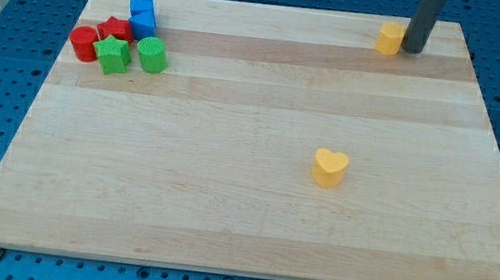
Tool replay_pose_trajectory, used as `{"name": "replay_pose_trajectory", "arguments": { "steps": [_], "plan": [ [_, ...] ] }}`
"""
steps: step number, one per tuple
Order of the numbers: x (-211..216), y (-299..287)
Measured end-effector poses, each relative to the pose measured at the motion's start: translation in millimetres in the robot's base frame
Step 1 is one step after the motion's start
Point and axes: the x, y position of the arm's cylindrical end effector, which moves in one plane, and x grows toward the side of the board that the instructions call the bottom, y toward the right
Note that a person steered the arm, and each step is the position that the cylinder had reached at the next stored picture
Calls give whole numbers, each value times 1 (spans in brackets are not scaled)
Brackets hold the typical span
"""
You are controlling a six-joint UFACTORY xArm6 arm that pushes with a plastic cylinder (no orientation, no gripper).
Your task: Slide the yellow heart to yellow hexagon
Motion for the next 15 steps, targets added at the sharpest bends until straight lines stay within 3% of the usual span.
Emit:
{"name": "replay_pose_trajectory", "arguments": {
  "steps": [1,2,3,5,6,7,9,10,13,14,15],
  "plan": [
    [80,26],
    [214,-22],
    [281,-56],
    [189,-79],
    [245,-61],
    [270,-115],
    [229,-122],
    [185,-117],
    [180,-86],
    [142,-68],
    [143,-56]
  ]
}}
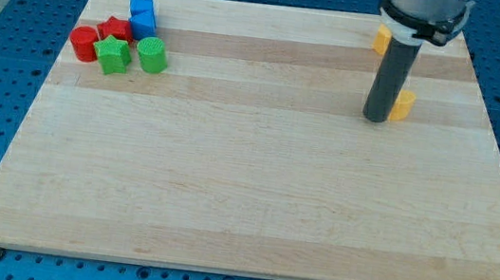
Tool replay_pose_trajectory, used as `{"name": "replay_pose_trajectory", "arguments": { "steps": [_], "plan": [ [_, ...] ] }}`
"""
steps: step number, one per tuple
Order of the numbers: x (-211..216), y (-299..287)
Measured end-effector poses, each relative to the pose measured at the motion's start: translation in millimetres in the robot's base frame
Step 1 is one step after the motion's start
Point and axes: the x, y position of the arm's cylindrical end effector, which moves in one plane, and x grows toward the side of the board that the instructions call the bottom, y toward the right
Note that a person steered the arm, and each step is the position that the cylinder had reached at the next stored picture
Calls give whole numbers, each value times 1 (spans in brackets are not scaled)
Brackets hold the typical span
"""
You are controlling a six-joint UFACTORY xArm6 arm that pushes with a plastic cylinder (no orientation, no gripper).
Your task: Slide the yellow heart to yellow hexagon
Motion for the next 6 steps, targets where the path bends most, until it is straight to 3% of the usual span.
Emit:
{"name": "replay_pose_trajectory", "arguments": {
  "steps": [1,3,4,6],
  "plan": [
    [6,19],
    [-80,50],
    [-92,50],
    [-62,3]
  ]
}}
